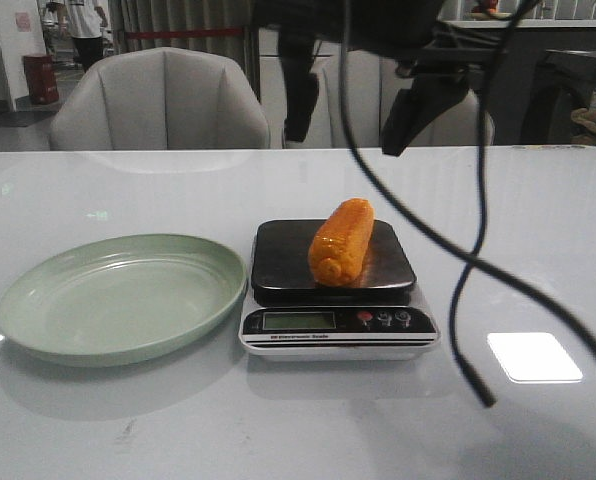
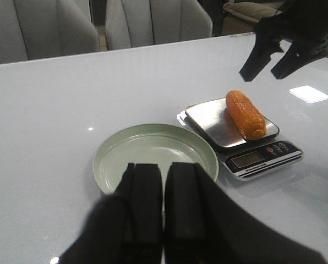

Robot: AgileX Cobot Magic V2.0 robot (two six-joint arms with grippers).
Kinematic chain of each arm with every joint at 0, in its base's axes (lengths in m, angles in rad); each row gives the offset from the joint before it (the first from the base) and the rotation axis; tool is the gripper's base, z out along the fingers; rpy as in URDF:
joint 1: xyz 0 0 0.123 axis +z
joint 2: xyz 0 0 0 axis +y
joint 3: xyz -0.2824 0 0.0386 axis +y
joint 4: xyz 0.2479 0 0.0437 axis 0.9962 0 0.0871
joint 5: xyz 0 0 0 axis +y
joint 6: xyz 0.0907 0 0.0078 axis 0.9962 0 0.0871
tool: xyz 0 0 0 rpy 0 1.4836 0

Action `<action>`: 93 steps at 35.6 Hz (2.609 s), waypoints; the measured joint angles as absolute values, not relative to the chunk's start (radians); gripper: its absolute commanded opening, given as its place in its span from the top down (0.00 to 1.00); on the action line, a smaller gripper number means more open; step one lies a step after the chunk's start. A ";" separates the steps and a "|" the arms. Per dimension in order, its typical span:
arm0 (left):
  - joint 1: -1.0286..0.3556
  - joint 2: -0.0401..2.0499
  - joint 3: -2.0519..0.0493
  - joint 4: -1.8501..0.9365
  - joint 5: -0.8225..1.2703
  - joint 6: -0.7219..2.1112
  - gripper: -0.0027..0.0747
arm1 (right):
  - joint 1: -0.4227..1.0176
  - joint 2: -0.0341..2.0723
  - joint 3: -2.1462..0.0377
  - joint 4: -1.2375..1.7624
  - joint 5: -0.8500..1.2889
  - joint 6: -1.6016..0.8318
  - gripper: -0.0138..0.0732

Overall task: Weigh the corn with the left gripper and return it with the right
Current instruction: 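Lower the right gripper over the corn on the scale and grasp, then lift the corn with the right gripper and carry it over the plate, then release the corn onto the plate and raise the right gripper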

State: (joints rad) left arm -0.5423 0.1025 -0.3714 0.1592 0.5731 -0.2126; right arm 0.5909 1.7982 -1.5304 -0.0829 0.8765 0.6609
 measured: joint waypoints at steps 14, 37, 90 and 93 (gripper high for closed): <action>-0.542 0.102 -0.371 0.159 0.573 -0.213 0.81 | 0.624 1.998 -1.613 -0.137 0.974 0.885 0.16; -0.542 0.102 -0.371 0.159 0.573 -0.213 0.81 | 0.623 2.038 -1.690 -0.127 0.988 0.903 0.68; -0.542 0.102 -0.371 0.159 0.573 -0.213 0.81 | 0.729 1.959 -1.778 0.044 0.857 0.568 0.15; -0.542 0.102 -0.371 0.159 0.573 -0.213 0.81 | 0.670 1.896 -1.778 0.071 0.935 0.431 0.15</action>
